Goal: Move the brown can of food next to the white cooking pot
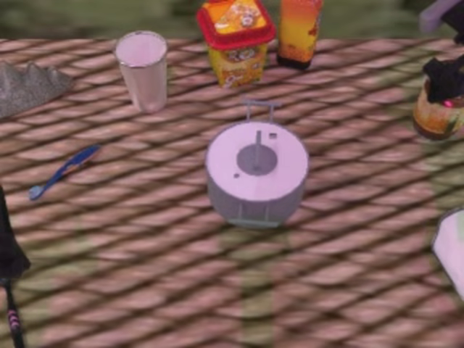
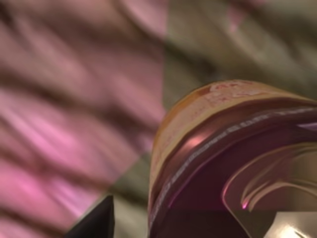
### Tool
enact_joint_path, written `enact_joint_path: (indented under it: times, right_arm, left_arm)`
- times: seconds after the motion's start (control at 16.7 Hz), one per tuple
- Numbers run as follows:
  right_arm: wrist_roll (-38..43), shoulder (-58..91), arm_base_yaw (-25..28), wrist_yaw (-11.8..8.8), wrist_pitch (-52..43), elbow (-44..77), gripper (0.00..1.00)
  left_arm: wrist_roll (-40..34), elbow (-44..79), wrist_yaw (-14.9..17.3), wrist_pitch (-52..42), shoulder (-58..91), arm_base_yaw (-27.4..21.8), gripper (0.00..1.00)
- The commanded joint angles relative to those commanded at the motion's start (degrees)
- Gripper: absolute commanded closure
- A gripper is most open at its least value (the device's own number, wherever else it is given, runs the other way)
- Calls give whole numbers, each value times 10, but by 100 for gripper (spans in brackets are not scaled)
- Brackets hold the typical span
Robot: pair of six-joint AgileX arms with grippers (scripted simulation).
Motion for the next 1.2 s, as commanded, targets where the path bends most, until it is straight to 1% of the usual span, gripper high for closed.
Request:
enact_joint_path:
  times: [0.24,0.54,1.2]
  right_arm:
    - [3,2,4,1,63,-60,0]
    - [4,3,4,1,72,-68,0]
    - [4,3,4,1,72,-68,83]
  left_arm:
    - [0,0,0,0,0,0,0]
    - [0,0,0,0,0,0,0]
    - [0,0,0,0,0,0,0]
